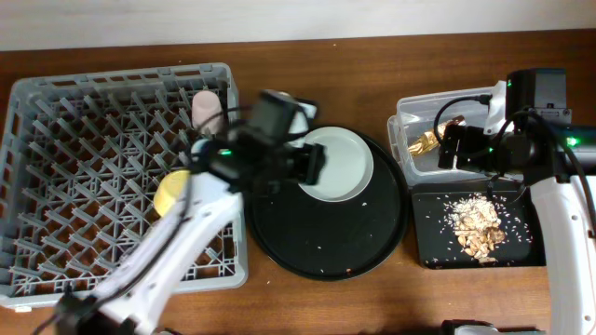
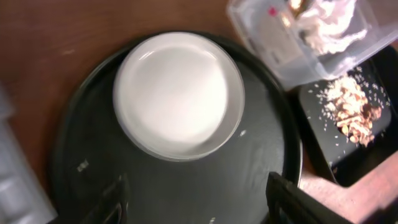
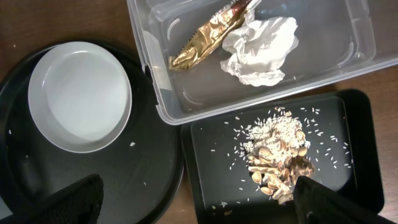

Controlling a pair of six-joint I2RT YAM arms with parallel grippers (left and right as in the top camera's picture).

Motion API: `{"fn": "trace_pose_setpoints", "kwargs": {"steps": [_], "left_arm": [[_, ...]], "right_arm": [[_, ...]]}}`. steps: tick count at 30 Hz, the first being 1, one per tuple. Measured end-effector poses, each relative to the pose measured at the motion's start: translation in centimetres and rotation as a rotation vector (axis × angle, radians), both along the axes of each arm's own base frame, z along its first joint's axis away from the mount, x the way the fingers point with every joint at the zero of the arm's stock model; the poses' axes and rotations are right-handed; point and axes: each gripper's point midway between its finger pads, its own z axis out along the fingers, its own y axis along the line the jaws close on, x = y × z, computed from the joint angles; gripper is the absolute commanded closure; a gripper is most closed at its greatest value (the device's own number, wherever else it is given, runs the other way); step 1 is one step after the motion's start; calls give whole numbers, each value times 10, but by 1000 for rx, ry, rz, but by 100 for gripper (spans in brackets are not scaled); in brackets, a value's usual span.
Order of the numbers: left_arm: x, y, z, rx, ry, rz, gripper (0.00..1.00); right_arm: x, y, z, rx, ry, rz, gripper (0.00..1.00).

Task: Sort waste into correct bins and load items into the dishwasher rack
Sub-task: 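Reach the left gripper to the round tray and grasp the white plate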

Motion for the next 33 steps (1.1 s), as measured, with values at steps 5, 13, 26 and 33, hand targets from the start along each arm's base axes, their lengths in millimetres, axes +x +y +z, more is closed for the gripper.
{"fn": "trace_pose_setpoints", "kwargs": {"steps": [5,13,26,33], "left_arm": [[2,-49,-52,29,40,-88,32],[-4,-119,-107,32,-7,-207,38],[12,-138,-188,221,-137,-146,52],[21,-136,-187,258,-175,-129,100]], "right_arm": [[0,0,0,0,0,0,1],[0,0,0,1,0,0,1],[0,0,0,0,0,0,1],[0,0,0,0,0,0,1]]}}
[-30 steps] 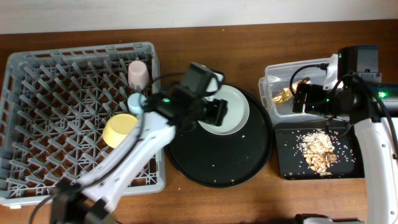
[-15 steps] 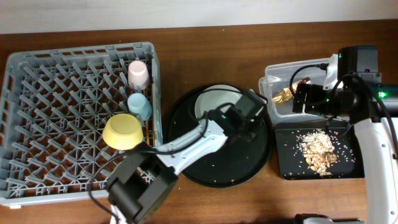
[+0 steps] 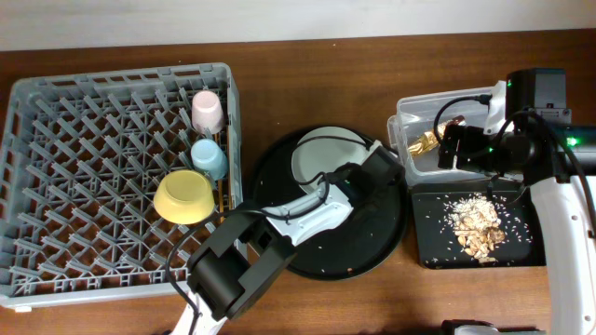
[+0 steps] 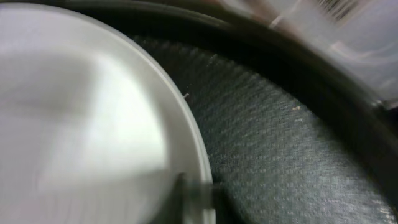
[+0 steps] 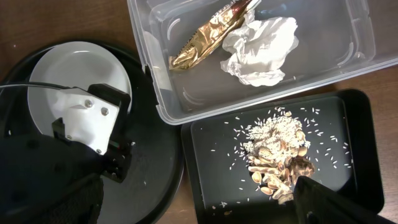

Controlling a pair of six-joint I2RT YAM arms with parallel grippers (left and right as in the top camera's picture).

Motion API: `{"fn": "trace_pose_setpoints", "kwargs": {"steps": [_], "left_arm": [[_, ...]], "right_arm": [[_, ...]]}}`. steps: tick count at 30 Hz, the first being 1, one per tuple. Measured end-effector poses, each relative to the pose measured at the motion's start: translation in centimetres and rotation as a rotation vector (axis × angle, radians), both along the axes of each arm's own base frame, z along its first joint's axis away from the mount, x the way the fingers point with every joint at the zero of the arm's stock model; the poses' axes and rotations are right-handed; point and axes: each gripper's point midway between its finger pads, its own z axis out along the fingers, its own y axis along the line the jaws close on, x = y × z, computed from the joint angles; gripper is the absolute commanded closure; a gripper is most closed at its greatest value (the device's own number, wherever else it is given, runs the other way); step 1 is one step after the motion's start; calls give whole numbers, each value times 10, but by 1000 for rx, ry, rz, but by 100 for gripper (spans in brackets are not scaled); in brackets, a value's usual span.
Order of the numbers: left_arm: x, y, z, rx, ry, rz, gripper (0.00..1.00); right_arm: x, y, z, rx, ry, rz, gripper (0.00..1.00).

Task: Sort waste into correct bins and load items into the dishwasher rack
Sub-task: 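Reach the left gripper to the round tray and grasp the white plate, then lift the white plate with the left gripper and carry it to the rack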

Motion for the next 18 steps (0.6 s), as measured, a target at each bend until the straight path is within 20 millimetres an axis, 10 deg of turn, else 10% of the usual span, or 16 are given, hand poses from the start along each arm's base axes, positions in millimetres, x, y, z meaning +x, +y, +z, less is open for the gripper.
{"fn": "trace_pose_setpoints", "kwargs": {"steps": [9,14,18], "left_arm": [[-4,11,31,14,-8,8,100],[6,41,186,-202,-173,57,100],[3,111,319,-410,-330,128,100]], "right_arm": [[0,0,0,0,0,0,1],[0,0,0,0,0,1,1],[0,0,0,0,0,0,2]]}}
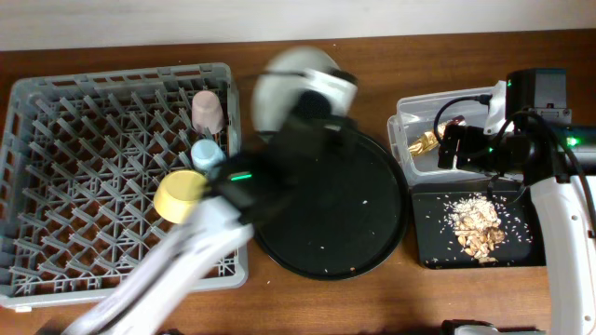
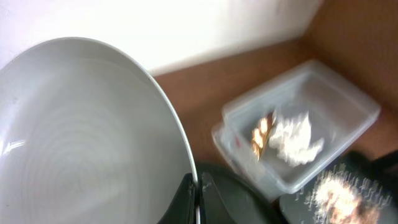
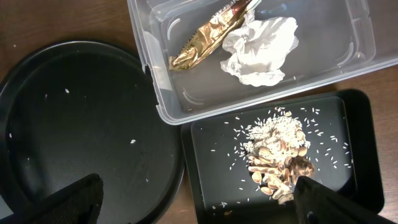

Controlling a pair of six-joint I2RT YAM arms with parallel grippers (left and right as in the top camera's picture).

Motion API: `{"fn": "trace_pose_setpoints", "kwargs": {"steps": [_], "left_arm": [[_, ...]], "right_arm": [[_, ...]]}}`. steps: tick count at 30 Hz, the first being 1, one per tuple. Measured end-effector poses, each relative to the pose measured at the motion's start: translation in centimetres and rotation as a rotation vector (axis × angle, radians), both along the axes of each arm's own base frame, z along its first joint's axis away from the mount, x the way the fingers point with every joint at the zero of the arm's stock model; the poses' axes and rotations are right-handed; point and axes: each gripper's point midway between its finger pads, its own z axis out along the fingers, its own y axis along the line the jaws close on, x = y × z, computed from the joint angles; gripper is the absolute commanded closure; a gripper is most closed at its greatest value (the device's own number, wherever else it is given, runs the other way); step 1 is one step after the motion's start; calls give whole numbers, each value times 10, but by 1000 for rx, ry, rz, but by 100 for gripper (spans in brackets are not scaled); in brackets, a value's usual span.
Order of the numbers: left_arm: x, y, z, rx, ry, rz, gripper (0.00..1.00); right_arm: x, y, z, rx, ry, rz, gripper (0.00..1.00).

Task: Sort waste into correct bins and load items into the dishwasher rack
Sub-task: 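Lift the white plate with the left gripper and carry it to the rack, then lower the white plate upright into the rack's back row and release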

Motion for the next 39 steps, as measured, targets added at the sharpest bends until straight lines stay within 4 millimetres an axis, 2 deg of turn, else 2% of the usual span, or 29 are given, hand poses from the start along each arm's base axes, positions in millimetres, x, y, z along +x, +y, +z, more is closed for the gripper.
{"fn": "trace_pose_setpoints", "kwargs": {"steps": [1,2,3,5,9,15,19,22,27,32,34,36,39], "left_arm": [[-2,26,25,-40,-28,27,100],[-4,49,40,-66,-44,50,100],[-6,70,52,-87,-54,75,100],[-6,110,59,-118,-31,110,100],[6,174,39,-203,104,144,100],[40,231,11,-417,230,68,100],[67,257,-9,-576,248,-86,100],[81,275,-40,-684,313,-140,100],[98,310,-92,-788,397,-101,100],[102,321,-113,-827,435,-81,100],[103,320,-118,-837,446,-84,95],[105,321,-119,-833,436,-89,90],[112,324,-112,-811,382,-105,89]], "right_arm": [[0,0,0,0,0,0,1],[0,0,0,0,0,0,1],[0,0,0,0,0,0,1],[0,0,0,-1,0,1,1],[0,0,0,-1,0,0,1],[0,0,0,-1,0,0,1],[0,0,0,0,0,0,1],[0,0,0,0,0,0,1],[0,0,0,-1,0,1,1],[0,0,0,-1,0,0,1],[0,0,0,-1,0,0,1],[0,0,0,-1,0,1,1],[0,0,0,-1,0,0,1]]}}
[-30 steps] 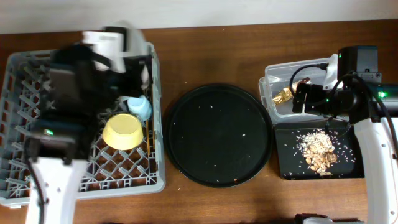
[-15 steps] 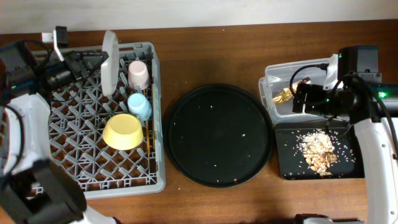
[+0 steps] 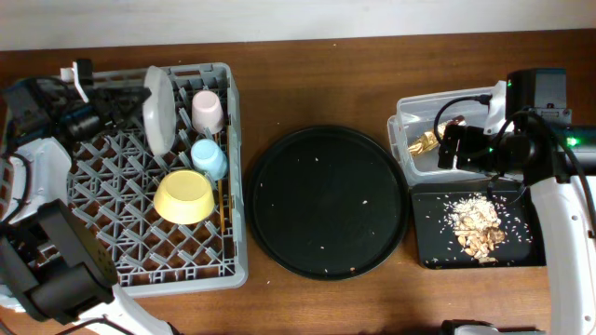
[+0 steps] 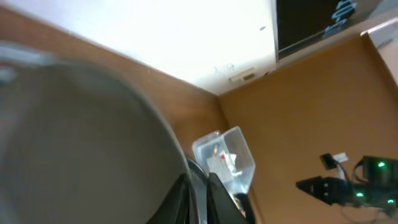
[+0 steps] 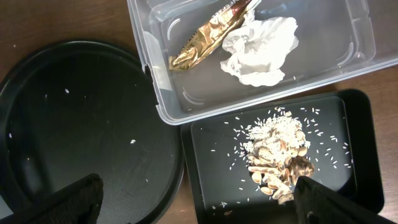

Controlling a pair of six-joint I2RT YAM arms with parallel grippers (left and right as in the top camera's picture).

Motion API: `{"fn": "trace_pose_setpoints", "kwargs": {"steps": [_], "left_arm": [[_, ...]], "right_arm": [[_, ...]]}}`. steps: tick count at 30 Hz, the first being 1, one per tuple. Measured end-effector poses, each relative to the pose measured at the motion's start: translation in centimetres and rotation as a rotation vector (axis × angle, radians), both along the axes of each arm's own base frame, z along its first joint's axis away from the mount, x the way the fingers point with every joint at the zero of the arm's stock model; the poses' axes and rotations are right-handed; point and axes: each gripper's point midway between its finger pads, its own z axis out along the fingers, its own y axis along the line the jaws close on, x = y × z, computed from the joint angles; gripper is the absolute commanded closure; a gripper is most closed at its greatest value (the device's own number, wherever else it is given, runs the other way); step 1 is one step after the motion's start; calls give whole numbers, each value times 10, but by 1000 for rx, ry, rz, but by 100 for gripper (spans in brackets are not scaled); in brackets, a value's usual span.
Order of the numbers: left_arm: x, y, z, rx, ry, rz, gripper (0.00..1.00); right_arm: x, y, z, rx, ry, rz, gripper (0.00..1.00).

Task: Sort waste into correct bins and load items into the dishwasher rack
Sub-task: 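Lower the white plate upright into the rack's back row and release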

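Note:
A white plate (image 3: 158,112) stands on edge among the back prongs of the grey dishwasher rack (image 3: 65,233). My left gripper (image 3: 131,99) is shut on its rim. In the left wrist view the plate (image 4: 74,143) fills the left side, pinched between the fingers (image 4: 185,200). A pink cup (image 3: 207,110), a blue cup (image 3: 209,158) and a yellow bowl (image 3: 186,195) sit in the rack beside it. My right gripper (image 3: 463,147) hangs open over the bins, holding nothing, as the right wrist view (image 5: 198,202) also shows.
A round black tray (image 3: 326,200) with a few crumbs lies mid-table. At the right, a clear bin (image 5: 348,50) holds a gold wrapper (image 5: 208,34) and crumpled white paper (image 5: 261,46). In front of it, a black rectangular tray (image 5: 217,162) holds rice and shells (image 5: 277,158).
My left gripper held the white plate in the air behind the round tray. It now holds the plate on edge in the back of the rack. The right arm has not moved.
The plate lay on the round black tray with my left gripper open above it. Then the gripper was at the plate's right rim. Then the plate was off the tray, in the gripper, and now it stands in the rack.

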Motion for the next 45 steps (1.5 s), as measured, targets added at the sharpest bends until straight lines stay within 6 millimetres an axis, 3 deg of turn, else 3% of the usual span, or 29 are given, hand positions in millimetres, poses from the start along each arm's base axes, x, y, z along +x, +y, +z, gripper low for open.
{"fn": "trace_pose_setpoints", "kwargs": {"steps": [2,3,5,12,16,22,25,29,32,35,37,39,45], "left_arm": [[4,2,7,4,-32,2,82],[6,3,9,5,-42,4,64],[8,4,13,-1,-47,6,51],[12,5,25,-41,-39,10,40],[9,3,41,-49,-36,19,39],[-33,-13,105,19,55,178,38],[-70,-30,121,193,102,317,26],[-108,-43,108,478,178,445,18],[-123,-56,87,657,222,426,17],[-124,-77,73,775,194,344,13],[-125,-91,68,824,165,296,1],[-125,-99,67,859,142,270,1],[-125,-92,65,919,136,290,1]], "right_arm": [[0,0,0,0,0,1,1],[0,0,0,0,-1,0,1],[0,0,0,0,0,0,1],[0,0,0,0,0,0,1],[0,0,0,0,0,0,1],[0,0,0,0,1,-1,1],[0,0,0,1,0,-1,1],[0,0,0,0,3,0,1],[-1,0,0,0,3,0,1],[0,0,0,0,3,0,1],[0,0,0,0,3,0,1],[0,0,0,0,3,0,1],[0,0,0,0,3,0,1]]}}
